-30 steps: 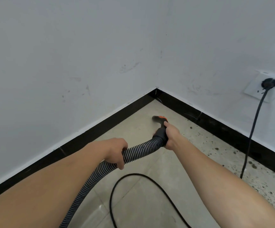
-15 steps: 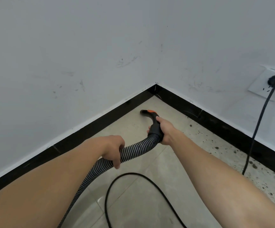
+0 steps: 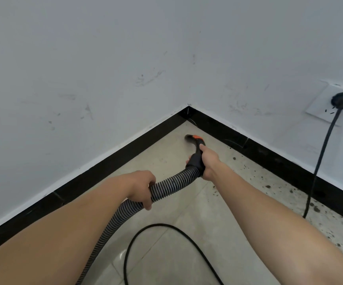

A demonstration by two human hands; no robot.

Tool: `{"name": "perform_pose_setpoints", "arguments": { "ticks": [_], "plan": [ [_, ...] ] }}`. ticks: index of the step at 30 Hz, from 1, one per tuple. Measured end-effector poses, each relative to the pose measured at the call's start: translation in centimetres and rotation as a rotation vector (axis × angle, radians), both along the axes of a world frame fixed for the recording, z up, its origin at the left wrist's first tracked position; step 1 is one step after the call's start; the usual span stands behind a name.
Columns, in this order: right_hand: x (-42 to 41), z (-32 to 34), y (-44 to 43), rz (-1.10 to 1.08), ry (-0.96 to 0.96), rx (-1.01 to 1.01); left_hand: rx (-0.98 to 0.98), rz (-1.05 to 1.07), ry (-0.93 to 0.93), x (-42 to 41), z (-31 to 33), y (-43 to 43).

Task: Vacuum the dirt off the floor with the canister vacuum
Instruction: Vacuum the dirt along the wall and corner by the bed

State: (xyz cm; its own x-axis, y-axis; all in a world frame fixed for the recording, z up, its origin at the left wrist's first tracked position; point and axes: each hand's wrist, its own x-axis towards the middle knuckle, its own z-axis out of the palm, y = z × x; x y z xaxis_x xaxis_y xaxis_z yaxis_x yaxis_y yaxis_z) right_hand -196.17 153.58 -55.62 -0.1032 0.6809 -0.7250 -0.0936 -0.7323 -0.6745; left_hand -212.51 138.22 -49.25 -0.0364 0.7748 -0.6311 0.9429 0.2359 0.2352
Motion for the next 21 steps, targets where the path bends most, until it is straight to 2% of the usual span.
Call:
{"name": "perform_pose_setpoints", "arguments": {
  "ticks": [4, 13, 16, 21],
  "plan": [
    [-0.5, -1.0, 3.8, -0.053, -0.055, 0.03, 0.101, 0.069, -0.054, 0.3, -0.7, 1.8],
    [-2.7, -0.4, 9.7, 0.145, -0.05, 0.144, 0.223, 0.21, -0.14, 1.2, -2.7, 4.5],
    [-2.7, -0.4, 9.7, 0.177, -0.059, 0.139, 0.18, 0.21, -0.151, 1.7, -2.9, 4.7],
    [-1.4, -0.7, 2.5, 0.19, 0.041, -0.017, -0.072, 0.095, -0.107, -0.4, -2.7, 1.6]
  ]
}}
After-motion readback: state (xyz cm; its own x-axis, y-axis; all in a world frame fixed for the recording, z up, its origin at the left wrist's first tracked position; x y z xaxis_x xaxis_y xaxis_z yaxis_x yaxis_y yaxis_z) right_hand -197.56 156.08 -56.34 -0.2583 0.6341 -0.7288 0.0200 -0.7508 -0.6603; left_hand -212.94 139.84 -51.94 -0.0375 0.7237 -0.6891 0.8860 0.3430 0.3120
